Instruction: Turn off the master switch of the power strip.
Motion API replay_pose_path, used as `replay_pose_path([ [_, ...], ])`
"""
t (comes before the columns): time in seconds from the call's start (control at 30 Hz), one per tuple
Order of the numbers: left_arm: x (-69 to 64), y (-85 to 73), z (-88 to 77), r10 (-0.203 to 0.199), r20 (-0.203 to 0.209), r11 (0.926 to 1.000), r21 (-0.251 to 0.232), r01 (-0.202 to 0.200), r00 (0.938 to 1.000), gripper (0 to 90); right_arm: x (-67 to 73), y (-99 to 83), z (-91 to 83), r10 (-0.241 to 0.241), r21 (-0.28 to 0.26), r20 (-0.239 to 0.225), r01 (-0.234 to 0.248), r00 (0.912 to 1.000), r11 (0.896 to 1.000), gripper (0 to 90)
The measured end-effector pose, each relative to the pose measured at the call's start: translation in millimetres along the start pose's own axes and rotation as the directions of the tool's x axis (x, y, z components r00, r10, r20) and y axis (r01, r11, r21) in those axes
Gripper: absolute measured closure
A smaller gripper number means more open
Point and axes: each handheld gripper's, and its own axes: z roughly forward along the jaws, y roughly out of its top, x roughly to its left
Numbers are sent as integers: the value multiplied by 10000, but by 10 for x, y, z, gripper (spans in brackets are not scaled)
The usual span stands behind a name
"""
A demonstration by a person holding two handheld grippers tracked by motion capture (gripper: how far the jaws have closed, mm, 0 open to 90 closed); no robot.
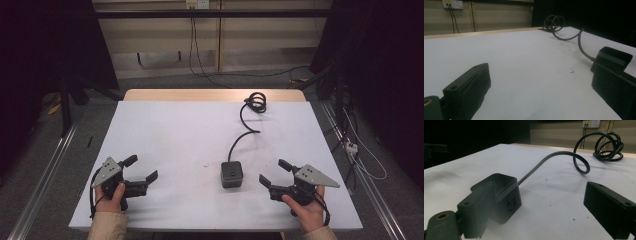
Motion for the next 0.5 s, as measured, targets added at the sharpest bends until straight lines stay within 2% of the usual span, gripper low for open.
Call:
replay_pose_path([
  [0.33, 3, -5, -3, 49, 2, 10000, 52, -49, 10000, 19, 22, 23, 76, 0, 200, -321, 7, 9995, 9998, 164],
  [0.4, -2, -6, 1, 16, -2, 10000, 55, -16, 10000, 19, 40, 33, 103, -124, 217, -448, 133, 9989, 9997, 232],
  [0.5, -4, -8, 3, -7, 18, 10000, 61, 7, 10000, 19, 57, 41, 126, -203, 245, -524, 216, 9984, 9995, 259],
])
